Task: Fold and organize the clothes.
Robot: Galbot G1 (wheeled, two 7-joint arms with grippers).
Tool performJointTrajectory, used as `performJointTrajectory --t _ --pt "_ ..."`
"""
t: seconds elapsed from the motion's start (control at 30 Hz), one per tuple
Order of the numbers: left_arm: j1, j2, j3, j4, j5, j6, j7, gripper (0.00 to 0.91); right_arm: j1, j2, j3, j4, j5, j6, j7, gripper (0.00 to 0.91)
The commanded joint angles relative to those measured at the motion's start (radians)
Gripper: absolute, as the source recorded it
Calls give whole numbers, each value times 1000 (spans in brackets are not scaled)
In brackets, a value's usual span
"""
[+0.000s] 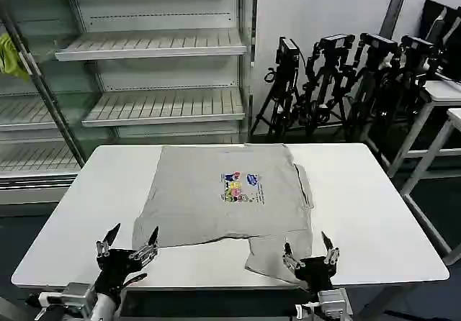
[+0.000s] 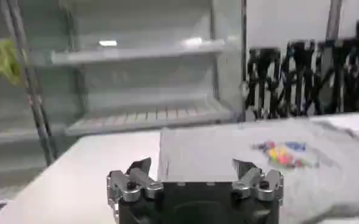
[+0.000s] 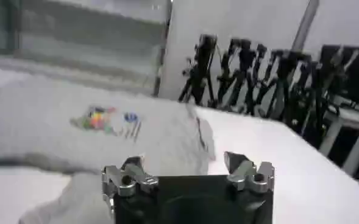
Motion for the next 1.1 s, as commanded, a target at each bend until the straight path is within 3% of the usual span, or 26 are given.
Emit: performJointTrajectory --t 0.03,0.3,0.33,0.37,0.4,0.43,0.5,0.53,0.57,1.1 --pt "-63 37 6 134 -101 71 -17 907 -12 -2 -16 -69 -3 -56 8 907" --pt "-137 46 29 241 -176 71 -48 907 -49 8 -37 -71 -37 -55 4 907" --pt "-143 48 30 250 -182 71 -48 524 -52 9 -38 -71 -36 -56 4 907" --pt "-146 49 32 256 -189 71 -49 111 -52 9 -38 -71 -36 -55 4 786" --pt "-154 51 33 269 -204 71 -51 71 -53 9 -39 -71 -34 -56 5 665" --pt "-161 53 34 282 -222 71 -51 71 -53 9 -39 -71 -32 -56 6 453" --pt "-175 56 33 300 -262 70 -51 71 -52 9 -40 -71 -29 -56 5 232" --pt "-180 57 33 303 -286 70 -54 71 -52 9 -40 -69 -26 -56 6 71" --pt "-184 60 32 310 -302 70 -57 71 -52 8 -40 -68 -24 -56 5 0" --pt "-126 59 22 246 -351 70 -51 71 -102 -6 -22 29 28 -19 19 0"
